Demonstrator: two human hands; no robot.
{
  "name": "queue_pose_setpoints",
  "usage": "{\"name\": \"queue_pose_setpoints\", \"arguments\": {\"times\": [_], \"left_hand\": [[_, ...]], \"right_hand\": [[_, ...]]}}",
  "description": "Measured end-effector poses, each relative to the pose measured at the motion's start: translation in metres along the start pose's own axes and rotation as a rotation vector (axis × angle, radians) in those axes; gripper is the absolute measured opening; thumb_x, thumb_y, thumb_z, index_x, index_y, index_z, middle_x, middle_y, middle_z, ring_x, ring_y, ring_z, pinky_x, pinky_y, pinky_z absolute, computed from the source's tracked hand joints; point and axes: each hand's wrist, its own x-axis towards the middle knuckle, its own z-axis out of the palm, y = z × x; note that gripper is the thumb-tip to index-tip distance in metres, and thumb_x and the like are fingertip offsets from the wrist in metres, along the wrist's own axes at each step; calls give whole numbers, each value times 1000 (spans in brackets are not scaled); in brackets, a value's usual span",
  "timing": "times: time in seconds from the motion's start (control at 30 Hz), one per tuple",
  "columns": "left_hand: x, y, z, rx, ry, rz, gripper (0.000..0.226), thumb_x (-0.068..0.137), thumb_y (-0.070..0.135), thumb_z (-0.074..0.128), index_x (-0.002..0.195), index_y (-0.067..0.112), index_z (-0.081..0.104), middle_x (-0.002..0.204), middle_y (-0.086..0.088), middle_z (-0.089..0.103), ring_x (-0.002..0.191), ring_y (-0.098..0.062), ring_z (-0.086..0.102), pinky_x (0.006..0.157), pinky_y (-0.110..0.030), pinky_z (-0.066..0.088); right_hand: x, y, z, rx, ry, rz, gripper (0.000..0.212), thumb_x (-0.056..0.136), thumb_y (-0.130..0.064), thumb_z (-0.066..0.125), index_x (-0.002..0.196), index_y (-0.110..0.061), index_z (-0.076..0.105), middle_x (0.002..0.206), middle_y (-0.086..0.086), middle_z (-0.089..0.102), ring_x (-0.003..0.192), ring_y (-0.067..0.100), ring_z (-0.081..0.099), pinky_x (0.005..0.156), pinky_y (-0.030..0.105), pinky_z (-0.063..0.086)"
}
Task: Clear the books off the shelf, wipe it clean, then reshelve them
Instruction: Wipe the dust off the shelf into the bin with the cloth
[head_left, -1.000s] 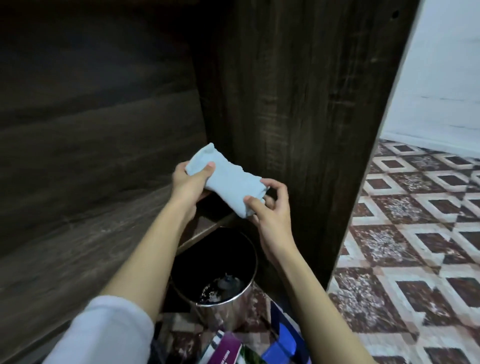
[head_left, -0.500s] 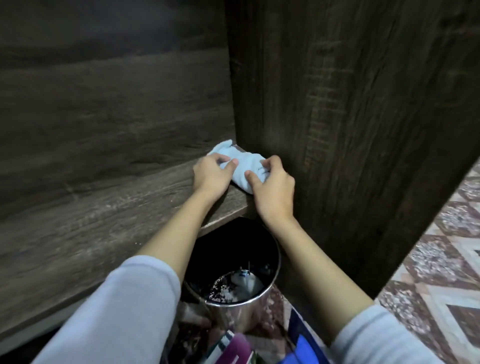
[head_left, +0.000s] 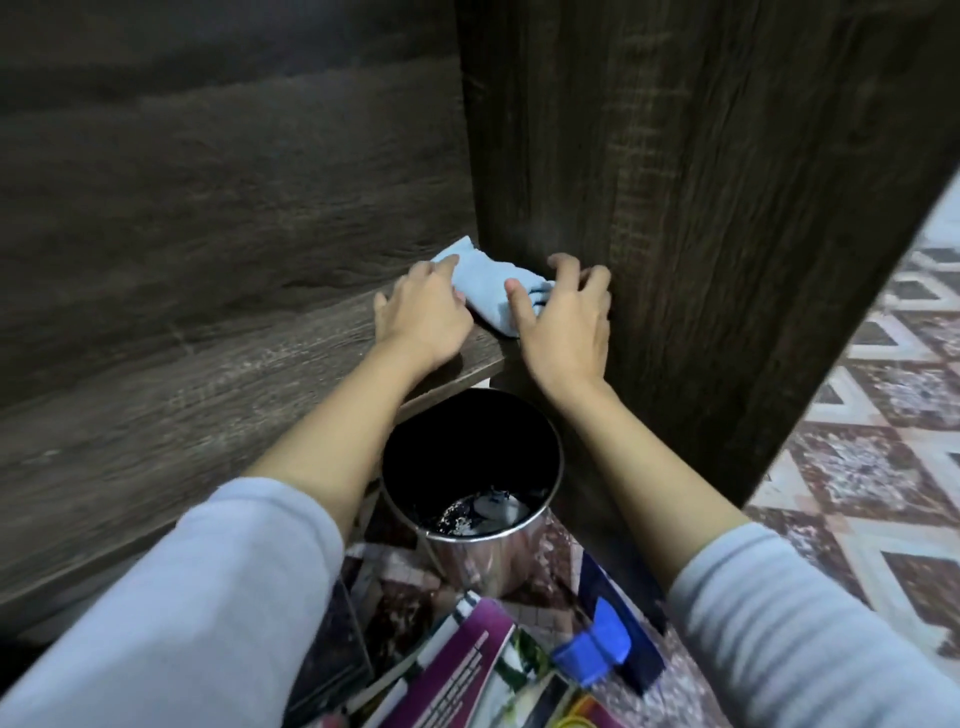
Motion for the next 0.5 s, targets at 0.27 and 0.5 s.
{"name": "queue_pose_setpoints", "arguments": {"times": [0.27,0.5], "left_hand": [[-74,3,-52,-143,179,89,51,89,14,49,137,27,38,135,2,47,128,-18,41,105,-43,26],[-136,16,-102,-147,213,82,41,91,18,48,130,27,44,130,4,50,124,-16,45,104,-41,27]], "right_hand": [[-53,-36,-36,362,81,-92,25,93,-25,54,113,-10,57,117,8,47,107,25,51,92,39,43],[-98,-70,-84,499,67,-126,20,94,-19,53,109,-9,58,111,0,44,106,18,50,78,21,36]]}}
